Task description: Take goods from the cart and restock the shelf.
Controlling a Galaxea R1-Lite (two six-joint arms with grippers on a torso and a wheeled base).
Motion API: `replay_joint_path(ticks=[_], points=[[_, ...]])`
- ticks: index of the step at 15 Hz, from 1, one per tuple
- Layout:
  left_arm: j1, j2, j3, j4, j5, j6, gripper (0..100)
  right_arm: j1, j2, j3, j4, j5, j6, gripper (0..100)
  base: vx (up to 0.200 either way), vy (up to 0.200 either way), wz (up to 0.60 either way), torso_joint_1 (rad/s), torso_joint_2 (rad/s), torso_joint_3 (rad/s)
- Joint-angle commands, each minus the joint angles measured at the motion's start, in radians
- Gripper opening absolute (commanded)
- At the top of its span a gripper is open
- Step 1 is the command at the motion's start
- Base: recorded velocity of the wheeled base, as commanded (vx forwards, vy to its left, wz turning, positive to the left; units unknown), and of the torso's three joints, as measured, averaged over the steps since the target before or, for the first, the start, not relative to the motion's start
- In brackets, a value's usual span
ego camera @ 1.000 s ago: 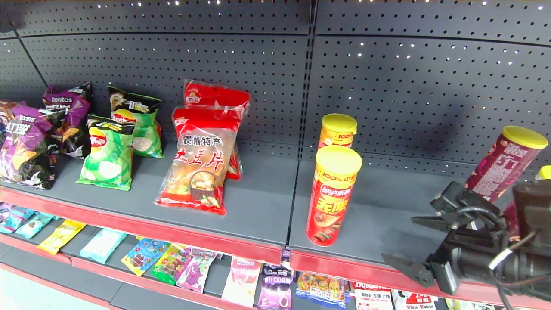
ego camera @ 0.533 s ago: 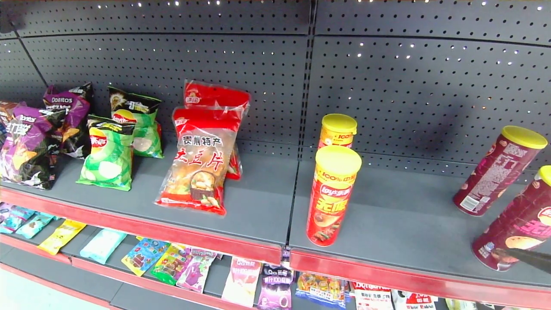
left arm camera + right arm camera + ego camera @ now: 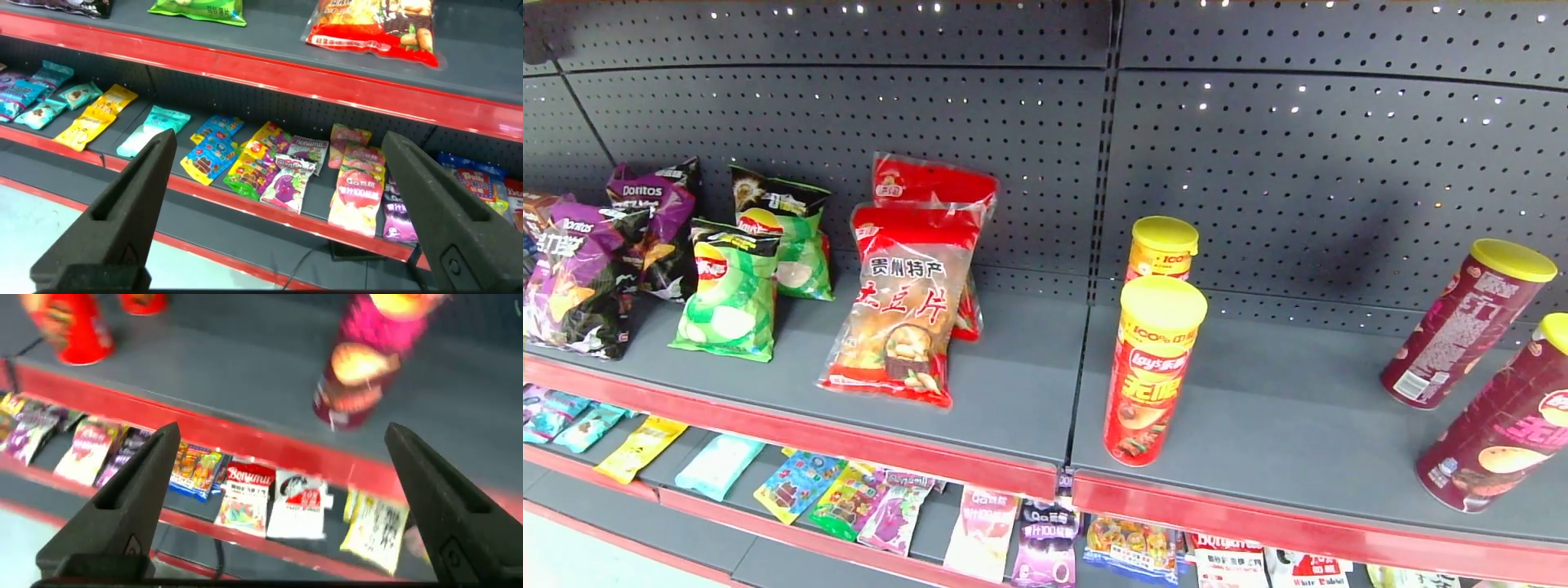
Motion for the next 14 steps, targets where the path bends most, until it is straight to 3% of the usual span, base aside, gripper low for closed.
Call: replay_joint_path(ticks=[1,3,5,10,13,14], points=[[0.0,0.002,0.0,0.0,0.0,-0.001,100,-0.011,-0.045,0.077,-0.019,0.007,0.025,100,0.0,0.0,0.0,0.0,0.0,0.0],[0.0,0.002,0.001,0.0,0.0,-0.001,100,0.022,-0.025,0.126,-0.105,0.09,0.025,100,0.0,0.0,0.0,0.0,0.0,0.0],[0.0,0.002,0.0,0.0,0.0,0.0,100,0.081,-0.018,0.131,-0.111,0.095,0.022,100,0.0,0.0,0.0,0.0,0.0,0.0],[0.0,0.002,0.001,0.0,-0.001,0.0,100,0.088,-0.047,0.167,-0.196,-0.143,-0.001,100,0.0,0.0,0.0,0.0,0.0,0.0],[0.0,0.002,0.001,0.0,-0.003,0.007,100,0.088,-0.047,0.17,-0.205,-0.119,-0.004,100,0.0,0.0,0.0,0.0,0.0,0.0],[0.0,0.002,0.0,0.0,-0.004,0.01,100,0.099,-0.053,0.187,-0.206,-0.114,0.053,100,0.0,0.0,0.0,0.0,0.0,0.0]])
